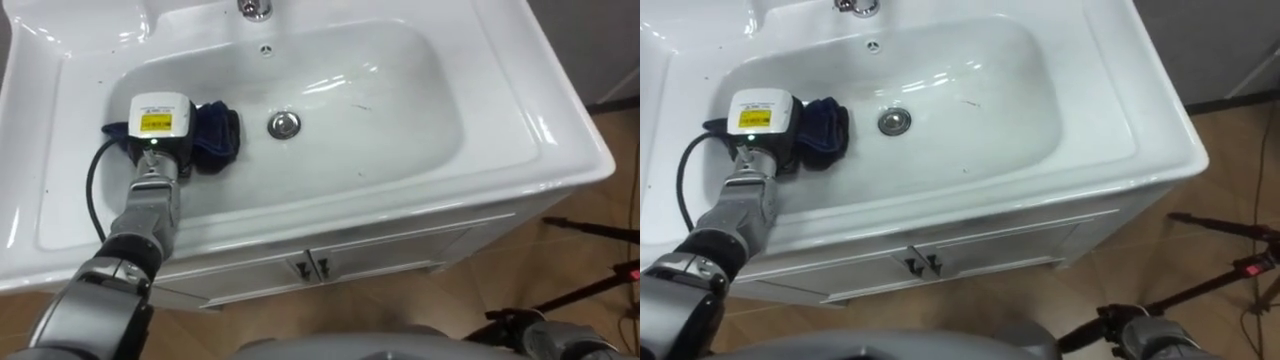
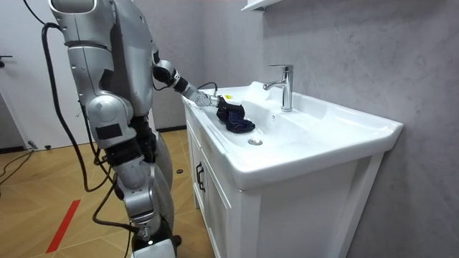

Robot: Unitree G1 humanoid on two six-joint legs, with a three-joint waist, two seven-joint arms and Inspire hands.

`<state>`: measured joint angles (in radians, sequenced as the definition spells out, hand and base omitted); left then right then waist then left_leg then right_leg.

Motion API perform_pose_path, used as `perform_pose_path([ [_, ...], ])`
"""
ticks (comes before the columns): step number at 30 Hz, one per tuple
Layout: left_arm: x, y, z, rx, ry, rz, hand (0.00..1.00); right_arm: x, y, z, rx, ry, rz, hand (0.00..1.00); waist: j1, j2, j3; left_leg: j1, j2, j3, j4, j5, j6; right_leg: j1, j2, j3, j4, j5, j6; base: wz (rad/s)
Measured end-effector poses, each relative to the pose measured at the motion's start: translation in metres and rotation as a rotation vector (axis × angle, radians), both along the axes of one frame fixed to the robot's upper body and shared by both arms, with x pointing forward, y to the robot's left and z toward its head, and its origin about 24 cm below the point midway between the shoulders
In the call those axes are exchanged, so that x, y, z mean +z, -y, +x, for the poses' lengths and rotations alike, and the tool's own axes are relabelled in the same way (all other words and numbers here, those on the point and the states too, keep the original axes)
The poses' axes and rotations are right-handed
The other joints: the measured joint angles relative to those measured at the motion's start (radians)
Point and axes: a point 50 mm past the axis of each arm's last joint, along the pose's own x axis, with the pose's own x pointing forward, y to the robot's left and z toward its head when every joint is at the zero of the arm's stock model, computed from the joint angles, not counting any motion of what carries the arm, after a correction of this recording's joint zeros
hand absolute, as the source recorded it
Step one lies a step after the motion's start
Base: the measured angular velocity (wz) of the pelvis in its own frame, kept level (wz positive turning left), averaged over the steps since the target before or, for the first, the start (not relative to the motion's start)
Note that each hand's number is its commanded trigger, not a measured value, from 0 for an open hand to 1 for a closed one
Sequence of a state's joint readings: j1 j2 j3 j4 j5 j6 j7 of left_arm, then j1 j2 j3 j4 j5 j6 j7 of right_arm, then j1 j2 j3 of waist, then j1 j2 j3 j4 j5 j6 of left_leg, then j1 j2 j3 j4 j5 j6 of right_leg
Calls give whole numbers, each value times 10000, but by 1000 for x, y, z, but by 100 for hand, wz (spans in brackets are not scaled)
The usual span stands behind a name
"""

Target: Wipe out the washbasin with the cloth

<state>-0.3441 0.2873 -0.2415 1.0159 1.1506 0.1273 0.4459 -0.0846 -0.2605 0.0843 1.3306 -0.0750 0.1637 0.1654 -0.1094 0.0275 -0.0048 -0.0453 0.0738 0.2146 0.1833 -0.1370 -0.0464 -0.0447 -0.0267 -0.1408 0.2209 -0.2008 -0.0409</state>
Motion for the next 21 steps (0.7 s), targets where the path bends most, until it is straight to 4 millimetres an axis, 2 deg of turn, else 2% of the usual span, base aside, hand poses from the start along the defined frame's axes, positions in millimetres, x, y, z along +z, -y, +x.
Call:
perform_pose_path([
  [4,-1,2,0,-58,-89,333,100,0,-1,3,-50,135,42,0,-259,135,87,-113,-7,48,3,3,2,-224,-18,61,186,-25,12,-3],
  [8,-3,10,1,9,-197,281,100,0,-3,4,-305,373,213,0,-503,144,126,-158,-24,96,-6,24,6,-410,-45,194,409,-85,9,-3],
  [10,-4,16,3,-35,-280,116,100,0,-4,5,-547,564,324,0,-581,156,173,-136,-21,167,4,25,8,-412,-44,257,428,-83,12,-8],
  [11,-4,21,4,-70,-279,9,100,0,-4,6,-667,703,385,0,-664,155,228,-135,-27,193,25,25,9,-419,-57,262,458,-89,21,0],
  [12,-3,27,8,-185,-239,-61,100,0,-6,9,-795,840,459,0,-763,139,317,-172,-35,200,91,25,10,-461,-74,269,546,-119,37,6],
  [14,2,33,16,-266,-85,-158,100,1,-7,13,-774,1052,464,0,-851,147,357,-440,-29,222,243,34,25,-680,-87,268,633,-146,58,8],
  [15,6,36,22,-328,26,-201,100,1,-9,17,-733,1196,480,0,-853,122,412,-530,-36,225,237,55,58,-839,-103,261,753,-148,52,3],
  [19,16,51,36,-247,186,-1022,100,2,-11,21,-793,1447,595,0,-967,100,419,-771,-61,267,245,111,114,-1136,-141,258,910,-153,42,4],
  [21,20,61,42,-180,95,-1625,100,2,-13,23,-769,1556,653,0,-1320,117,423,-886,-150,257,227,205,193,-1137,-264,16,894,-171,81,29],
])
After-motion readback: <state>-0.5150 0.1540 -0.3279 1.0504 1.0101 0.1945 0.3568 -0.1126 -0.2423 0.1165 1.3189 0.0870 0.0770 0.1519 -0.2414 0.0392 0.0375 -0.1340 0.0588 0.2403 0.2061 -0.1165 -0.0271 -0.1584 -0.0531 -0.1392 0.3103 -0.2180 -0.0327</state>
